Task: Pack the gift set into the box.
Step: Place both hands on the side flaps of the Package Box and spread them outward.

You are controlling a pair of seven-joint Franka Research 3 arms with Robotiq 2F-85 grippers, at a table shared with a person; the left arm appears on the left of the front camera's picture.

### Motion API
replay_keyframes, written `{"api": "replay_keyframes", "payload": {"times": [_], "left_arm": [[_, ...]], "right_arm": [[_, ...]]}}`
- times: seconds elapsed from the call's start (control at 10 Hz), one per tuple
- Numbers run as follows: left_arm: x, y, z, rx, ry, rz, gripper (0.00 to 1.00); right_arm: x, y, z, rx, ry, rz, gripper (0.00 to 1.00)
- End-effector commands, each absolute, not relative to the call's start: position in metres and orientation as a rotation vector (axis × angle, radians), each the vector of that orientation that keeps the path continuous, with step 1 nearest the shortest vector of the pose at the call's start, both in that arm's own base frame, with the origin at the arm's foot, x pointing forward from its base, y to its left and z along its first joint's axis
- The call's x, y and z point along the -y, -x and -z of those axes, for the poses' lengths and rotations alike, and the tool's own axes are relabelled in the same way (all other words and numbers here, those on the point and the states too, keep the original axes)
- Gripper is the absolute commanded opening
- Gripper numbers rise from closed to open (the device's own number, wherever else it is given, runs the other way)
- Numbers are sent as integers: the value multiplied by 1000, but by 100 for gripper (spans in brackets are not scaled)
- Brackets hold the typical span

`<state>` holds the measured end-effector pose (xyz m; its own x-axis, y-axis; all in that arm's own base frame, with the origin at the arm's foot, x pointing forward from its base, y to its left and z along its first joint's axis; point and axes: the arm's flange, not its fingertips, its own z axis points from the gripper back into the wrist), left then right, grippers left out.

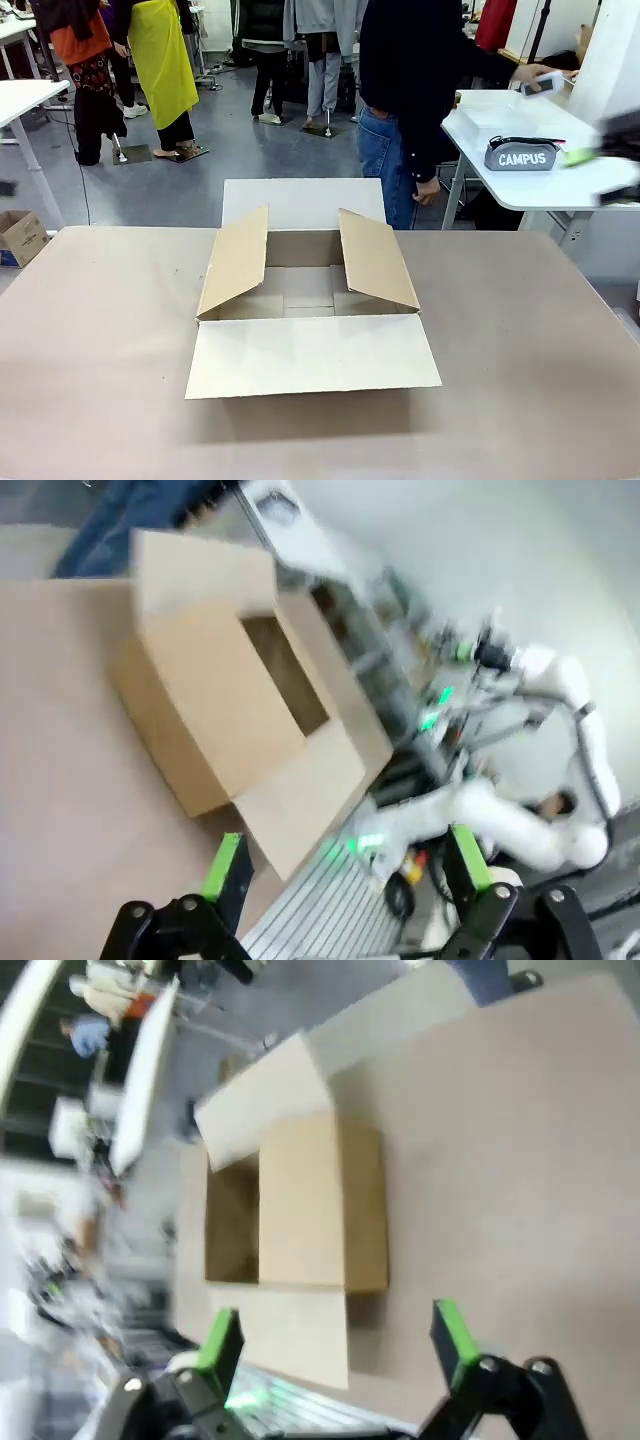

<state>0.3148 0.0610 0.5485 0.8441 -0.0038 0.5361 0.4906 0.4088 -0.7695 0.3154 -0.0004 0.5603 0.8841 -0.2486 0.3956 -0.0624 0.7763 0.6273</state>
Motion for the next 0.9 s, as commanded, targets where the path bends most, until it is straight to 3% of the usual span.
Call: {"api": "replay_keyframes", "payload": {"times": [0.0,0.2,0.4,0.5,0.6,0.7,0.8], "left_arm": [[18,-343,-589,364,974,582,100],[94,-368,-590,253,793,616,100],[122,-393,-547,58,684,574,100],[130,-357,-589,260,797,624,100],[130,-357,-589,260,797,624,100],[145,-382,-554,167,733,611,100],[183,-381,-532,174,589,538,100]], "right_arm": [[-110,-343,-554,410,-492,-117,100],[-181,-340,-523,342,-385,-251,100],[-196,-333,-506,293,-443,-330,100],[-217,-315,-512,324,-399,-311,100],[-217,-315,-512,324,-399,-311,100],[-217,-315,-512,324,-399,-311,100],[-217,-315,-512,324,-399,-311,100]]}}
